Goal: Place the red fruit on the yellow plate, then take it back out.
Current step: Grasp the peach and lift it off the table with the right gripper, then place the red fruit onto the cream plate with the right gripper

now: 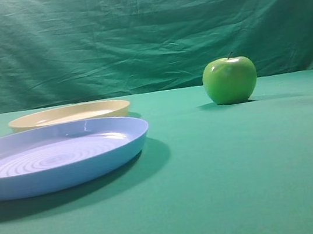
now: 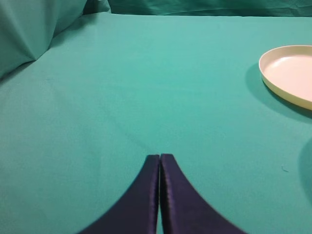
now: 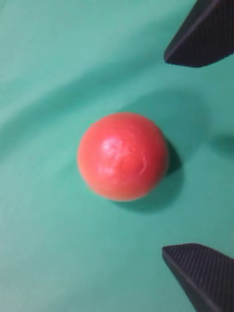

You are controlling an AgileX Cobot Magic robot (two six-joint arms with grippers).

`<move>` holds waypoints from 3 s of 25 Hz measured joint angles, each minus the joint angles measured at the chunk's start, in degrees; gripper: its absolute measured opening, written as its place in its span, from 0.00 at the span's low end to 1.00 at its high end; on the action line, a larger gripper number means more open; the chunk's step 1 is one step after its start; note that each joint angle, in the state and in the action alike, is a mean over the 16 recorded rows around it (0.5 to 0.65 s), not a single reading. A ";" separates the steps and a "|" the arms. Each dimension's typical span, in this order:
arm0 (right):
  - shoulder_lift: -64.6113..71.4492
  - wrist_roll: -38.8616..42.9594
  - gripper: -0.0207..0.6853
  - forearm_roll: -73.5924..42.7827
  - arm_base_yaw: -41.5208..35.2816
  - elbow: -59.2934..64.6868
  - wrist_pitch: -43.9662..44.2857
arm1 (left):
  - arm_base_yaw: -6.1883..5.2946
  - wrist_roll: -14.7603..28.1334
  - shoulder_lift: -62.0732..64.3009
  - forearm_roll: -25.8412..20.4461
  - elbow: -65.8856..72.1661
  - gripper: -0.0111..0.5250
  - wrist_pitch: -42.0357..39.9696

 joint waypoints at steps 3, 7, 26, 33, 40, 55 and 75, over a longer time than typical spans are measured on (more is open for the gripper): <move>4.85 -0.13 0.94 -0.09 0.92 -0.98 -2.85 | 0.00 0.00 0.00 0.00 0.00 0.02 0.00; 10.94 -0.22 0.93 -0.13 1.39 -2.49 -5.60 | 0.00 0.00 0.00 0.00 0.00 0.02 0.00; 20.05 -0.11 0.34 -0.36 1.81 -13.27 -0.42 | 0.00 -0.02 0.00 0.00 0.00 0.02 0.00; 21.06 -1.36 0.30 -0.52 4.40 -27.05 3.15 | 0.00 0.01 0.00 0.00 0.00 0.02 0.00; 26.92 -3.67 0.29 -0.55 10.69 -43.77 3.29 | 0.00 0.01 0.00 0.00 0.00 0.02 0.00; 53.28 -7.31 0.29 -0.02 23.60 -70.14 -0.28 | 0.00 0.01 0.00 0.00 0.00 0.02 0.00; 62.44 -7.89 0.84 2.52 25.58 -73.94 -8.20 | 0.00 0.01 0.00 0.00 0.00 0.02 0.00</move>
